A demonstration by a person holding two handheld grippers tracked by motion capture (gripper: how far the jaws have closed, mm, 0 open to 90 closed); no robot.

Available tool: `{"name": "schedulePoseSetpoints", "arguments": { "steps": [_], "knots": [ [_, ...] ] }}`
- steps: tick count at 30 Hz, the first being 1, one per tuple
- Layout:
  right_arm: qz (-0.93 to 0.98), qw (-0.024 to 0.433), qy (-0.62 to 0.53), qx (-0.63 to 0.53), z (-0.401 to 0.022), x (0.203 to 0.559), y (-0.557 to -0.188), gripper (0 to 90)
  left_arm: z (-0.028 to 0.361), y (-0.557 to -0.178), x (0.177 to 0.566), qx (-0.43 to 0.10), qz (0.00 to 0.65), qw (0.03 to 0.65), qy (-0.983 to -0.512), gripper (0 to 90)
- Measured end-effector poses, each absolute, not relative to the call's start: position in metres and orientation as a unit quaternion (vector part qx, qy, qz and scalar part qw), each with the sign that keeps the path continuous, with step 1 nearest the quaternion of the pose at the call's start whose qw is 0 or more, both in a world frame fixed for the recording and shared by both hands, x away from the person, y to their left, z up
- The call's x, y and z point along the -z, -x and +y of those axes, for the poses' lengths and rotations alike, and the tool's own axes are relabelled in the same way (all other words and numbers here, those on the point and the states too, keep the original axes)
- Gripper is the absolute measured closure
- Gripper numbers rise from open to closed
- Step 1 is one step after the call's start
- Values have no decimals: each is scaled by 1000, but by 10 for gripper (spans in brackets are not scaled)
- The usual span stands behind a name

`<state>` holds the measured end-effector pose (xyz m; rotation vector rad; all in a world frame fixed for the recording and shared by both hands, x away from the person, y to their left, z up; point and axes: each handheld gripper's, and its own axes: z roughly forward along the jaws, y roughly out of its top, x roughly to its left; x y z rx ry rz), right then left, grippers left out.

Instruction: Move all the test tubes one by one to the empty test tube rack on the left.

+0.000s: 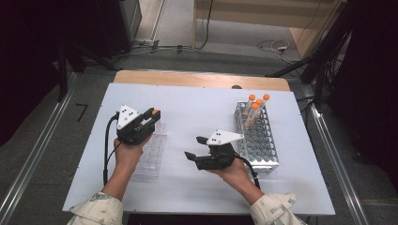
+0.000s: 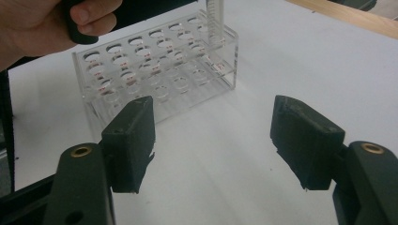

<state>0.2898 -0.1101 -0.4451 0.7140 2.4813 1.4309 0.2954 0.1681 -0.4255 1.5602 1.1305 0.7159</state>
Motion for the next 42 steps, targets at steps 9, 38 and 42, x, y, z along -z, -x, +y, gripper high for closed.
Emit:
{"name": "schedulePoseSetpoints", "arguments": {
  "steps": [9,38,42],
  "knots": [
    [837,96,-239,-482,-111,445,-290,300,168,-295,431,-292,478,509,-654,702],
    [832,101,-244,-487,-114,441,-290,303,169,-294,428,-270,499,515,-642,338],
    [824,108,-250,-497,-121,432,-290,303,170,-291,426,-267,503,522,-635,280]
  ]
}}
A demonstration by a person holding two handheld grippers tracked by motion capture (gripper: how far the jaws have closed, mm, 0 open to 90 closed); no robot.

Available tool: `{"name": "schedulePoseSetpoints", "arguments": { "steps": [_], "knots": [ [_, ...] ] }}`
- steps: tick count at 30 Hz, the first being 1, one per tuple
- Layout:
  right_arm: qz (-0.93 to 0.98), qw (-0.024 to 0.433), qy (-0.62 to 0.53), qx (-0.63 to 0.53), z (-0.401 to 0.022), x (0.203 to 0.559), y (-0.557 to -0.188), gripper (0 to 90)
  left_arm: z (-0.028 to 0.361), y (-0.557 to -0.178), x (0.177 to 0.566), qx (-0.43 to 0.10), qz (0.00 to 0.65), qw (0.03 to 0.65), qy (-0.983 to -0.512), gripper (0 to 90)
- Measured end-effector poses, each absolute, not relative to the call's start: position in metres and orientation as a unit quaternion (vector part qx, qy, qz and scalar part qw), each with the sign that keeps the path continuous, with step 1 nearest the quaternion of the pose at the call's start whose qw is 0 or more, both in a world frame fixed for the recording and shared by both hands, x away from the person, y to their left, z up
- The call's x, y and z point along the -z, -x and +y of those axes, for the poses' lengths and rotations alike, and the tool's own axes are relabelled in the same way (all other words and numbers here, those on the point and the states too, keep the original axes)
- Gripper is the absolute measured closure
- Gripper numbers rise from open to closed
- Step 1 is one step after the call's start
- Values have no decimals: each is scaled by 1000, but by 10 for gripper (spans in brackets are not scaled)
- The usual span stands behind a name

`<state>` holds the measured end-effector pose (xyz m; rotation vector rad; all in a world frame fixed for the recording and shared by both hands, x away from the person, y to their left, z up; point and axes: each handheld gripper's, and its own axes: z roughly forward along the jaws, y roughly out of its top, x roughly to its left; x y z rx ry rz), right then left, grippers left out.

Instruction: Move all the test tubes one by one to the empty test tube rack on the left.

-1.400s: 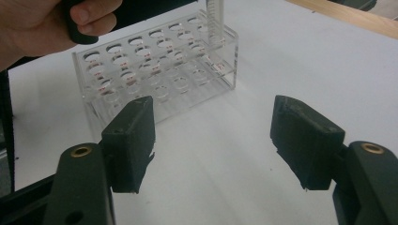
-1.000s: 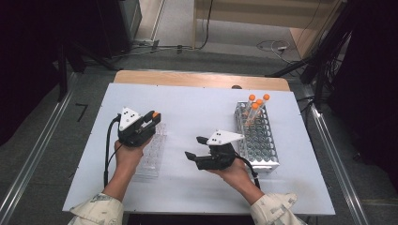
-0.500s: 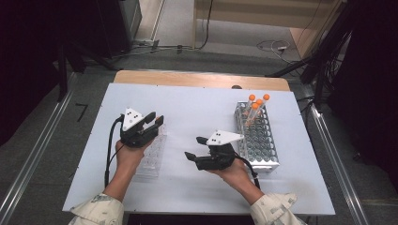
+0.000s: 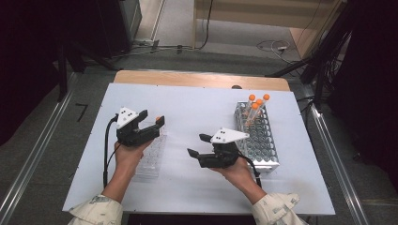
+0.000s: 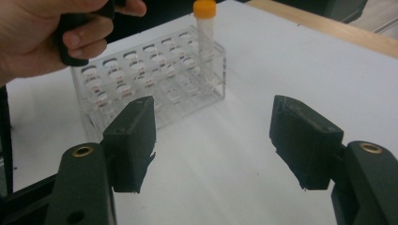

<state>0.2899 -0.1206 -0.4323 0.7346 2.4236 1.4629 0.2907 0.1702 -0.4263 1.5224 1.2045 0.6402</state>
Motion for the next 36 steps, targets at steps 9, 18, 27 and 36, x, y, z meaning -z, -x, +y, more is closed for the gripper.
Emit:
{"name": "schedulePoseSetpoints", "arguments": {
  "steps": [9,18,27,36],
  "knots": [
    [798,157,-279,-511,-154,410,-300,306,176,-283,422,-284,516,518,-620,178],
    [764,240,-340,-493,-203,399,-323,326,182,-280,422,-292,523,517,-612,164],
    [740,286,-391,-467,-240,406,-345,389,184,-280,423,-292,525,516,-610,164],
    [729,313,-402,-457,-261,416,-361,450,183,-280,423,-291,523,517,-612,165]
  ]
}}
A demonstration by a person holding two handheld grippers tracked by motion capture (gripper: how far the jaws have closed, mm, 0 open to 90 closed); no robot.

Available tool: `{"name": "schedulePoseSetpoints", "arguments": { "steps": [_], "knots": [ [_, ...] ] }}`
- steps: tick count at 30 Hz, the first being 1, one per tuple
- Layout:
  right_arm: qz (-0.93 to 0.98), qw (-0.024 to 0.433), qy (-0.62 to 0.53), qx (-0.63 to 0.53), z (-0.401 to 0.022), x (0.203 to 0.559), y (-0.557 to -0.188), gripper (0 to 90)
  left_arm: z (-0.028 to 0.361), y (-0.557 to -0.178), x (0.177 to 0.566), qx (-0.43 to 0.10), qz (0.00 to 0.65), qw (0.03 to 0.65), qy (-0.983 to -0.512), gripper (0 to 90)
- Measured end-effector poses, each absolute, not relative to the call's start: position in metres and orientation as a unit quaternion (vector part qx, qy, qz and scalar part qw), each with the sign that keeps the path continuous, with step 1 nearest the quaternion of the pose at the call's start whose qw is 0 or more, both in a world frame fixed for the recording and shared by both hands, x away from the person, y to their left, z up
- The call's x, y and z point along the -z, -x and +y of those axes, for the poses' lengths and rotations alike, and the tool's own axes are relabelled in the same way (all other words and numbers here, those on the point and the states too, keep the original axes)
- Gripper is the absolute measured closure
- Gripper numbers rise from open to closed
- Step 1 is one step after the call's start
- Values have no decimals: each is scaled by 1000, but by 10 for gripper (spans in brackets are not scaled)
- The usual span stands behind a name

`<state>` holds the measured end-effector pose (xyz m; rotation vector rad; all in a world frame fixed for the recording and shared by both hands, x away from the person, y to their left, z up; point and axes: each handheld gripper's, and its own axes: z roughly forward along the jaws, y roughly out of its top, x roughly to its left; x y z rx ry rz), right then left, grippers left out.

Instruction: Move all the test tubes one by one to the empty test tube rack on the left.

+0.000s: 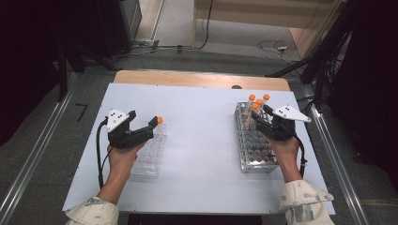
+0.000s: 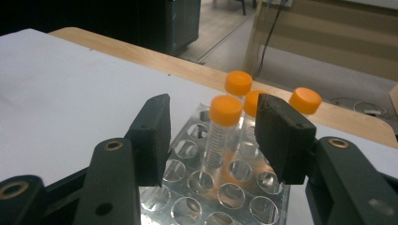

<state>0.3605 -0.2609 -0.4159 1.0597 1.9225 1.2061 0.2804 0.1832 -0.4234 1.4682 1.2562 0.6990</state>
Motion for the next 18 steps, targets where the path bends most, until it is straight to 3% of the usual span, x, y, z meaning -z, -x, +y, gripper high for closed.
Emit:
{"name": "schedulePoseSetpoints", "arguments": {
  "steps": [4,18],
  "knots": [
    [732,320,-403,-447,-264,422,-368,481,183,-280,423,-292,524,516,-612,166],
    [764,279,-385,-437,-268,435,-386,539,182,-281,425,-290,522,516,-615,176]
  ]
}}
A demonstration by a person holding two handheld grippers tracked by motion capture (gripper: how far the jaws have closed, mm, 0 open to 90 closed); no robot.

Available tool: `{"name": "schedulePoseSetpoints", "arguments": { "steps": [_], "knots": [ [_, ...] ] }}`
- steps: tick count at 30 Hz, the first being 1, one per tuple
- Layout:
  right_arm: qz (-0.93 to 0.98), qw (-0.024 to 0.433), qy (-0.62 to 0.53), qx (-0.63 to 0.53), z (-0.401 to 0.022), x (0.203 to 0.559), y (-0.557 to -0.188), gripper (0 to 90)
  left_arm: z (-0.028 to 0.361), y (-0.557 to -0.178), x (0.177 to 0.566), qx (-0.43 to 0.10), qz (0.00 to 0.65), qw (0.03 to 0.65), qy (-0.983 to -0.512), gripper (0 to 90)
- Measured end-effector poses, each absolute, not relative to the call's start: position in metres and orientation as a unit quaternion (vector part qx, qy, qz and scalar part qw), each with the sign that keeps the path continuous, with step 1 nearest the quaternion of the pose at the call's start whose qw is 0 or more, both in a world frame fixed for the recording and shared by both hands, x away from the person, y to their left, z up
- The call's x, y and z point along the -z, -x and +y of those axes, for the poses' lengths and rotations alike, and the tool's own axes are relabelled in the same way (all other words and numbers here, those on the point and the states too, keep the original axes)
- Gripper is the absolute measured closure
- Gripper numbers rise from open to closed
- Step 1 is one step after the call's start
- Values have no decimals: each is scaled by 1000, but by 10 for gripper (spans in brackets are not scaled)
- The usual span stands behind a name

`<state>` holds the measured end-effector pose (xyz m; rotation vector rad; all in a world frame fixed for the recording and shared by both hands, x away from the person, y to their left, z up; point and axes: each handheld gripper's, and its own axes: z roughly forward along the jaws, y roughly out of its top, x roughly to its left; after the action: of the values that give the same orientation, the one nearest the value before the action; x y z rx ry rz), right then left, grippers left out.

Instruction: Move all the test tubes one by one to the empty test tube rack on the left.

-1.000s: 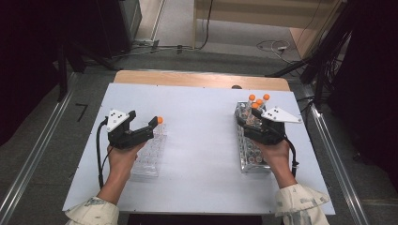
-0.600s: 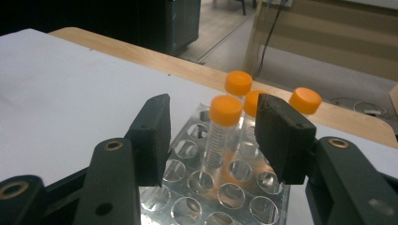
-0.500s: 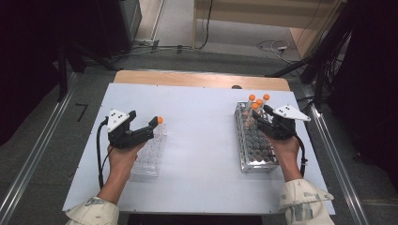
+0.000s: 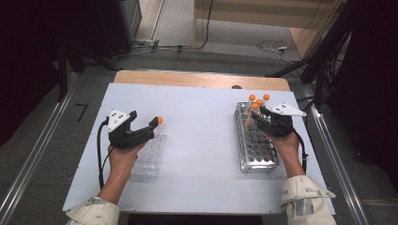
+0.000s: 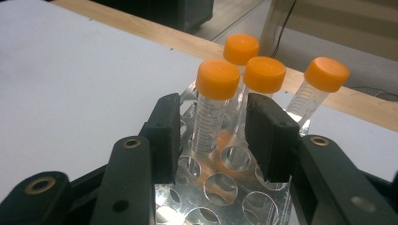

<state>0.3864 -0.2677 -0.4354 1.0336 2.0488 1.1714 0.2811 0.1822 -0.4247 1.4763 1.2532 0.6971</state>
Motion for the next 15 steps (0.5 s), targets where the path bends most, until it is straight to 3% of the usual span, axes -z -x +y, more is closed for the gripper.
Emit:
{"name": "schedulePoseSetpoints", "arguments": {
  "steps": [6,15],
  "knots": [
    [780,268,-367,-430,-267,442,-395,601,182,-281,426,-289,524,515,-613,181],
    [787,252,-365,-429,-268,449,-406,618,182,-282,426,-289,522,513,-617,187]
  ]
}}
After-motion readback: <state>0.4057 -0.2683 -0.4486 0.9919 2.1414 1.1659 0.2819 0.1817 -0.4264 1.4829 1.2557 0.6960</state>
